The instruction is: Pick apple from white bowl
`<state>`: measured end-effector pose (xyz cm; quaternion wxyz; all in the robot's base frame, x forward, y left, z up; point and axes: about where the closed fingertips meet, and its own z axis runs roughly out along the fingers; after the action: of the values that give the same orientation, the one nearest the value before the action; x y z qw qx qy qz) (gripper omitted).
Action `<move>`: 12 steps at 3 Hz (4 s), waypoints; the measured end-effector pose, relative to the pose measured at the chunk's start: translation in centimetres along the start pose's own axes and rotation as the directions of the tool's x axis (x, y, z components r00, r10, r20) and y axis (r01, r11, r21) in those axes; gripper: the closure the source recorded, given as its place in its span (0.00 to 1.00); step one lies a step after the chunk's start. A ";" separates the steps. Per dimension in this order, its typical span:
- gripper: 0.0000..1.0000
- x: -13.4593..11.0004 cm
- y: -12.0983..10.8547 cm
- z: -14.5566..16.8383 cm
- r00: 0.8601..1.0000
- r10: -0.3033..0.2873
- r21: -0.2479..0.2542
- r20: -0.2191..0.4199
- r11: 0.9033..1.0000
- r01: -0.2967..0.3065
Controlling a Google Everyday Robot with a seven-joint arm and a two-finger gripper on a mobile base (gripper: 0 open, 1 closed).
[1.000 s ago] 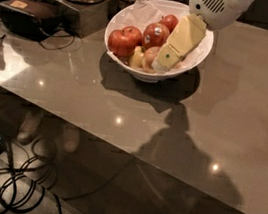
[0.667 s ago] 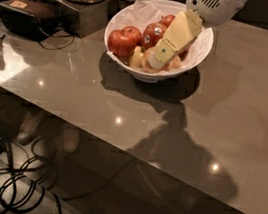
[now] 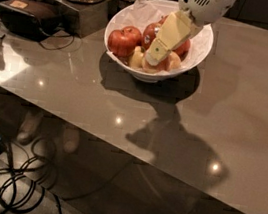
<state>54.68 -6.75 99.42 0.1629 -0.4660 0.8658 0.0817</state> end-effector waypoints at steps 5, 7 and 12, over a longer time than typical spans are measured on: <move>0.07 -0.3 -3.3 5.4 0.976 0.178 -0.064 -0.124 0.980 -0.186; 0.12 0.1 -3.2 5.7 0.968 0.212 -0.087 -0.134 0.971 -0.224; 0.15 -2.5 -2.7 5.8 0.975 0.179 -0.070 -0.130 0.980 -0.189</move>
Offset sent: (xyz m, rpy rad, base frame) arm 0.0237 -0.0135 -0.0312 -0.0432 0.1539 -0.1138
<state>59.45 -4.54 94.91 0.0819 -0.3943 0.9095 0.1031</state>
